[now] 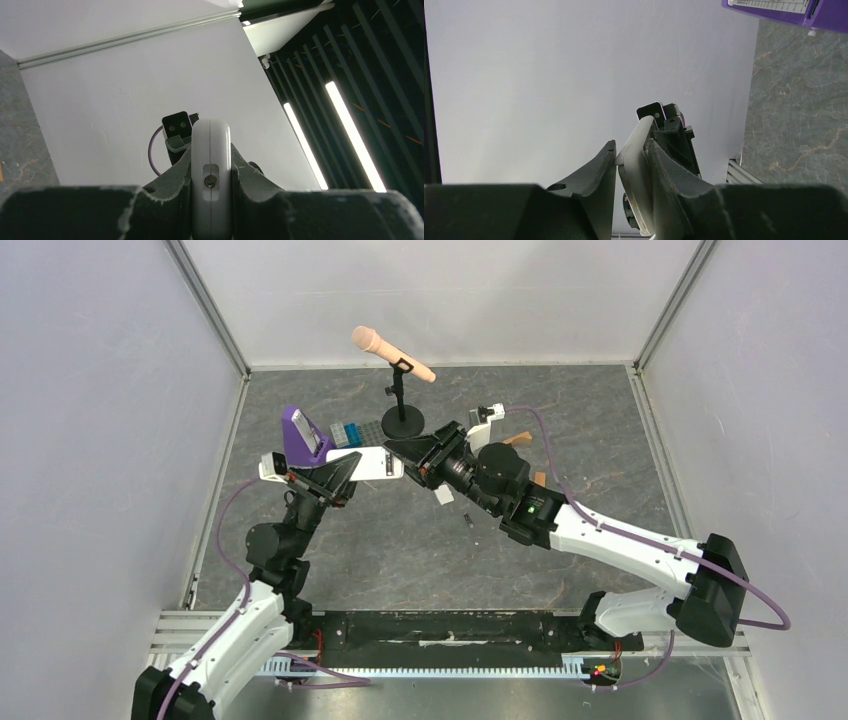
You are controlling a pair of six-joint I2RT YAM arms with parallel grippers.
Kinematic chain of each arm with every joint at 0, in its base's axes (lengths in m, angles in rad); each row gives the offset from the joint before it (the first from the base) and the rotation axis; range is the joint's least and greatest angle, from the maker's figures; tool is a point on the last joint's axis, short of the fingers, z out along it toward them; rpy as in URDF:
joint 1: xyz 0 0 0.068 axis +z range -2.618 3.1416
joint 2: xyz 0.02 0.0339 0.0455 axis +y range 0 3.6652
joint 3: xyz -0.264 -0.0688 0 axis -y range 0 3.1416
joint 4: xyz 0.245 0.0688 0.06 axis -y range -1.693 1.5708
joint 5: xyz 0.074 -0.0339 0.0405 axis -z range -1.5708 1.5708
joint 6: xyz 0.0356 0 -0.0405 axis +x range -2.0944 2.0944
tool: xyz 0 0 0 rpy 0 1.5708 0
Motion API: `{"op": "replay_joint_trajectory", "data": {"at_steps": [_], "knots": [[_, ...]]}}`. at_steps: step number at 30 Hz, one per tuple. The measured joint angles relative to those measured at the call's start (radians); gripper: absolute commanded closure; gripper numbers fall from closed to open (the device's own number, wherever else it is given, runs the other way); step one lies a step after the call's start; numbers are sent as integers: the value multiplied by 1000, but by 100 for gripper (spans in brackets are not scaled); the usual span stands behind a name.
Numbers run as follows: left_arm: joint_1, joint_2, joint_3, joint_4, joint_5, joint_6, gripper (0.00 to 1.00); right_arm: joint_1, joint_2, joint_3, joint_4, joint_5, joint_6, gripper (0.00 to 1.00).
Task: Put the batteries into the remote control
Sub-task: Load the battery into the remote control.
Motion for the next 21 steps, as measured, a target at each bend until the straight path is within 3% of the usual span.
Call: {"op": "replay_joint_trajectory", "data": {"at_steps": [9, 21], "knots": [[0, -57, 114, -222, 1, -55, 98, 2, 2, 87, -54, 30, -140, 82], [-3, -60, 161, -352, 26, -55, 98, 5, -31, 48, -63, 66, -247, 87]]}}
